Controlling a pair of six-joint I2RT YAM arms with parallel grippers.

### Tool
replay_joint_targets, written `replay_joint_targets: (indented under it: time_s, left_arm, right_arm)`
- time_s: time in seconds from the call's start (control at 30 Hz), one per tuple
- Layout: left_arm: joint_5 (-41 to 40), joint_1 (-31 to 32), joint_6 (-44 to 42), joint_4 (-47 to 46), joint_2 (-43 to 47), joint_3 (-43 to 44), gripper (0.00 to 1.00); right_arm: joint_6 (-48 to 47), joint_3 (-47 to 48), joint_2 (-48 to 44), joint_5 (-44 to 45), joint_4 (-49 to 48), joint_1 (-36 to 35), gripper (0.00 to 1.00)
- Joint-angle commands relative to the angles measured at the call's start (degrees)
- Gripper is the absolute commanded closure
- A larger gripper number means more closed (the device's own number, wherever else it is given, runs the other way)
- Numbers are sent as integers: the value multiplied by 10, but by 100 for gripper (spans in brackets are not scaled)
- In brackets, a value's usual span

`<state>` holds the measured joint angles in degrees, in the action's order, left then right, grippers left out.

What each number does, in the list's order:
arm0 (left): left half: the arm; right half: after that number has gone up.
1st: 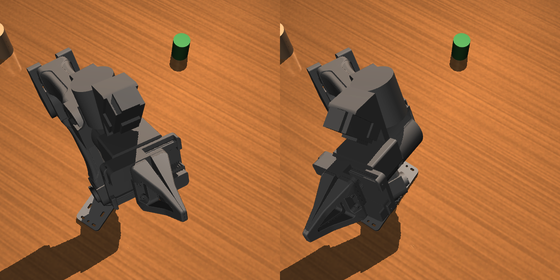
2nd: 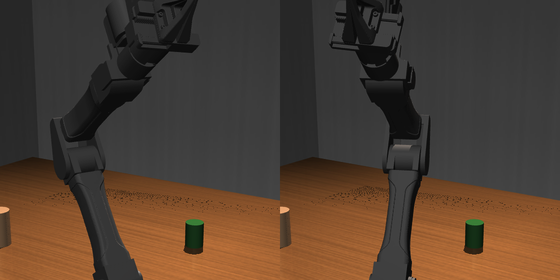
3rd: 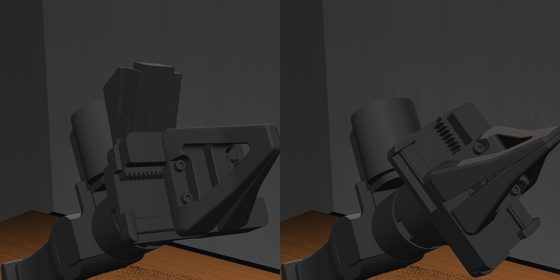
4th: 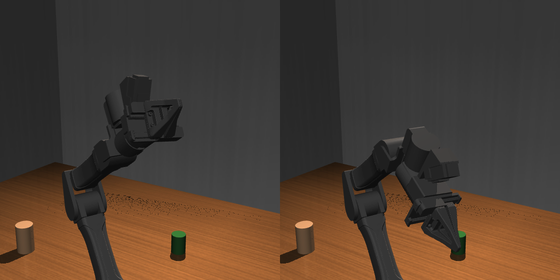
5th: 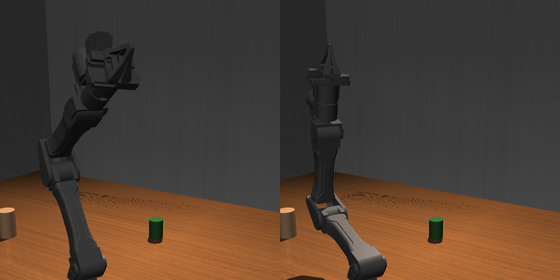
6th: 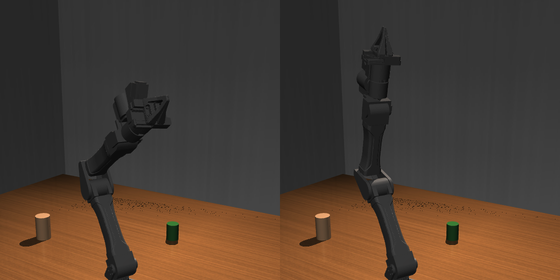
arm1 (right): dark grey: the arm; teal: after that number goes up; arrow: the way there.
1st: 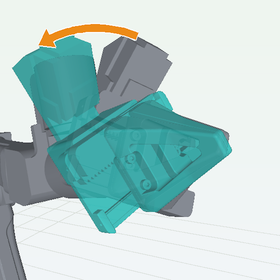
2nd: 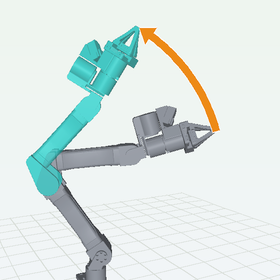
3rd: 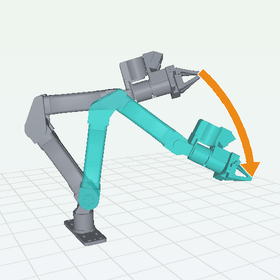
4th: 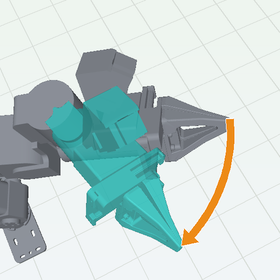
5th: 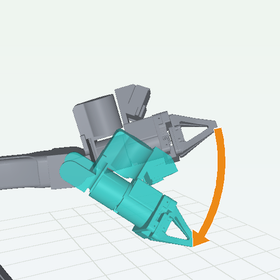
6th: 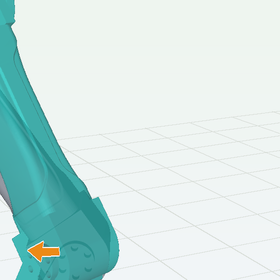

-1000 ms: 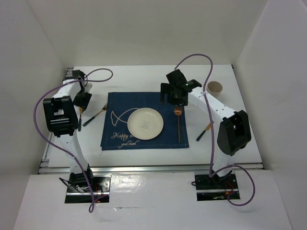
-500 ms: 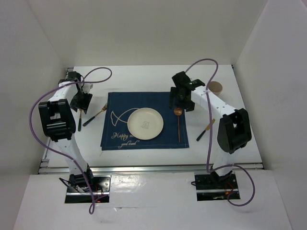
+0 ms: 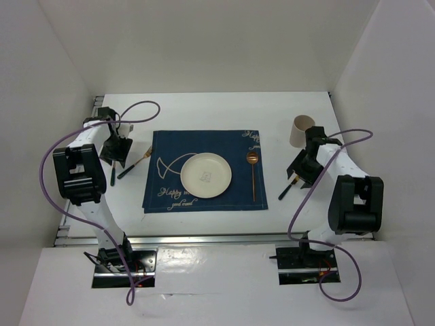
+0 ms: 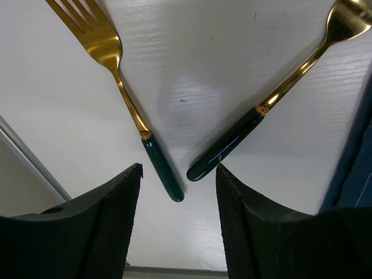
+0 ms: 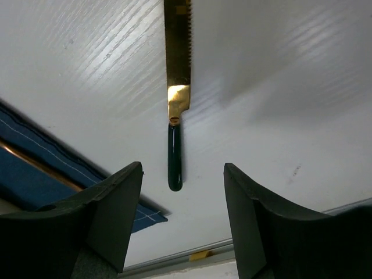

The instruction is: Set the dinner table for one person

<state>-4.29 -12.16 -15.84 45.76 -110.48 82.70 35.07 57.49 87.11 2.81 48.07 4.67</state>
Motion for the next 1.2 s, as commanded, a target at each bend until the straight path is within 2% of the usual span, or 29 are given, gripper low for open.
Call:
replay_joint_targets:
  time_s: [0.0,0.1,0.23,0.53,0.7,0.8,0.83,0.87,1.03,1.17]
  left_arm:
    - [5,3,14,-1,26,-1,39]
    - [0,3,14,-6,32,-7,39]
    - [0,3,19,-6,25,-1,39]
    - [0,3,19,-1,20,-1,39]
    - [-5,3,14,-1,25,-11,39]
    - [-11,3,14,-6,31,-11,39]
    - [-11,3,14,-6,31,-11,39]
    - [-11,3,14,-6,26,-11,39]
    - [-5,3,14,-1,25,-6,39]
    - [-5,3,14,-1,25,-6,39]
  right_arm:
    - [-10,-19,-1,-27,-36,-4,35]
    - [-10,-32,-7,-27,-44,-4,35]
    - [-10,-38,31,-34,-58,-4,36]
    - [1,-26,107,-27,-86,-62,44]
    - [23,-51,105,8,-79,-62,57]
    - [18,-58,99,25,-84,-62,79]
    - [9,-58,99,31,-79,-62,97]
    - [-1,-53,104,38,-68,-69,100]
    - [-6,16,91,153,0,-134,100]
    - [24,94,83,217,73,-238,100]
